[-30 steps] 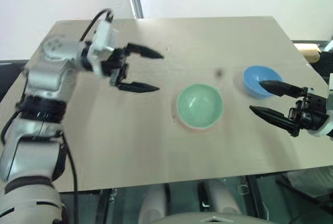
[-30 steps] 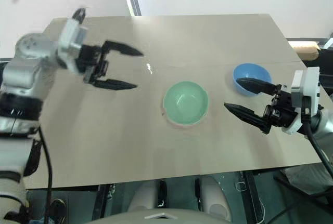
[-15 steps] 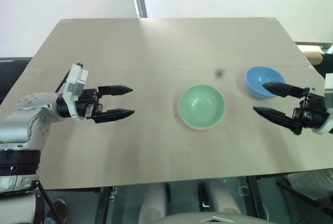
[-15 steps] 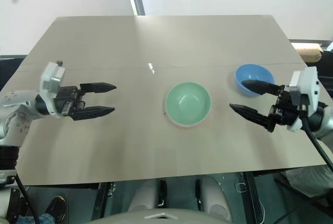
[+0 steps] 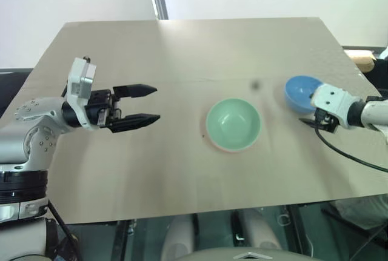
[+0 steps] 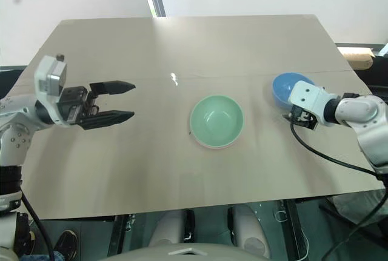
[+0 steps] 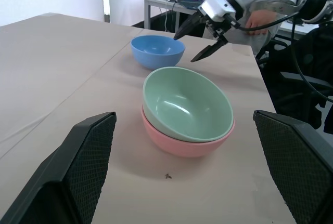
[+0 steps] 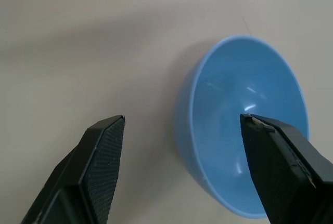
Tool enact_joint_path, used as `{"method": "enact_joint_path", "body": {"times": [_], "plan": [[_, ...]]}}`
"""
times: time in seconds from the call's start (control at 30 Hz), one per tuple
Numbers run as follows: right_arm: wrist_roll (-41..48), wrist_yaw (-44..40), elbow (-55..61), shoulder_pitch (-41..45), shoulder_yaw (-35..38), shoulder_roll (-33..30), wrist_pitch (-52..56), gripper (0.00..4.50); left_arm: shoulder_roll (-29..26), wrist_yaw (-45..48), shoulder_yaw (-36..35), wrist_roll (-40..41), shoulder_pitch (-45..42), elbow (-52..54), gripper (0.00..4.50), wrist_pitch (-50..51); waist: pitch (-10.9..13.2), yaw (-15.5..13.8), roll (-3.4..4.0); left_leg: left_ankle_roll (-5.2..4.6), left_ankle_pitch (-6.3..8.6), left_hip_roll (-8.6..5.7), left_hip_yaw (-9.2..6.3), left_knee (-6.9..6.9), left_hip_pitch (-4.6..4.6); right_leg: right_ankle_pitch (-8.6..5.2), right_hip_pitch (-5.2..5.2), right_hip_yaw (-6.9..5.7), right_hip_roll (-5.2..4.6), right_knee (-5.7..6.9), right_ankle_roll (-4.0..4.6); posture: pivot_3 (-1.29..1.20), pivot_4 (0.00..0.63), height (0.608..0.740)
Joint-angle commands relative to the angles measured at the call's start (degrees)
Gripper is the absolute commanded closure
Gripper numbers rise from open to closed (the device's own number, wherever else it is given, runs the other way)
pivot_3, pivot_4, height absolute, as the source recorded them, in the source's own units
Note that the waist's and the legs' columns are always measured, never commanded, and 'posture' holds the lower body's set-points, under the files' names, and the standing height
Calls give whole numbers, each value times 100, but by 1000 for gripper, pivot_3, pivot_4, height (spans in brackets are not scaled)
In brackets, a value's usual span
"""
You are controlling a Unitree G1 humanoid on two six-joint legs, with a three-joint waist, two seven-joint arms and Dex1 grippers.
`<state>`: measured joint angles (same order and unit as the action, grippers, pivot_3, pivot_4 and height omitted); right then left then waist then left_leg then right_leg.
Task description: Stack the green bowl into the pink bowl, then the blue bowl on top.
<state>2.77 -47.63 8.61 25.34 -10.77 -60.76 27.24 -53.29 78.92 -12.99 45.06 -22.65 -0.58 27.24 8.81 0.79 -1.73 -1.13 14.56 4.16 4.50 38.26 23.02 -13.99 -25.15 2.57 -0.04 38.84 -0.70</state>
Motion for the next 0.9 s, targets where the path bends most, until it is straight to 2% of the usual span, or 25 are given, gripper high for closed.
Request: {"method": "enact_joint_path", "body": {"times": [0.03,0.23,0.27,0.3,0.4,0.43,0.47,0.53,0.8,0.9], "plan": [[-457,3,-545,582,-293,348,175,643,43,18,-80,33,-191,113,52,44,0,3,-1,0,0,1,-2,1,0,0,0,-2,1,0,0,0,150,740],[-641,-315,-1224,939,-537,794,369,643,111,2,-131,31,-239,144,52,117,2,-8,1,0,0,1,-3,-1,5,1,-3,-3,2,2,3,0,150,740],[-642,-339,-1306,968,-529,853,379,1158,109,14,-139,17,-200,155,17,107,2,-8,1,0,0,1,-3,0,9,1,-6,-3,2,1,3,0,150,740],[-641,-365,-1359,985,-513,891,372,1365,105,22,-144,0,-166,162,17,99,2,-7,1,0,0,1,-2,1,15,1,-11,-3,1,1,3,0,150,740],[-649,-476,-1418,1001,-482,929,339,2838,62,83,-138,-72,-60,175,17,51,2,-6,2,0,0,0,-4,7,44,2,-38,-4,0,5,2,0,150,740],[-652,-511,-1415,998,-480,927,334,3180,58,94,-143,-85,-41,178,17,46,2,-3,2,1,-1,0,-8,10,58,3,-51,-6,1,6,2,0,150,740],[-659,-533,-1408,994,-475,923,328,3855,58,101,-151,-90,-27,187,17,45,2,-2,2,1,-1,1,-12,11,65,3,-56,-10,1,5,2,0,150,740],[-685,-555,-1370,971,-462,904,307,4411,47,129,-153,-112,-2,205,17,36,1,-2,2,1,-1,1,-13,12,65,3,-56,-11,1,6,2,0,150,740],[-539,-680,-610,1070,-186,845,502,4411,-29,296,-125,-192,65,183,17,36,4,-6,6,0,0,0,-20,12,69,3,-56,-17,1,4,2,0,150,740],[135,-892,184,1301,217,1031,927,4411,-71,405,-106,-292,63,110,17,-9,7,11,11,0,0,0,-19,12,69,3,-58,-16,1,6,2,0,150,740]]}}
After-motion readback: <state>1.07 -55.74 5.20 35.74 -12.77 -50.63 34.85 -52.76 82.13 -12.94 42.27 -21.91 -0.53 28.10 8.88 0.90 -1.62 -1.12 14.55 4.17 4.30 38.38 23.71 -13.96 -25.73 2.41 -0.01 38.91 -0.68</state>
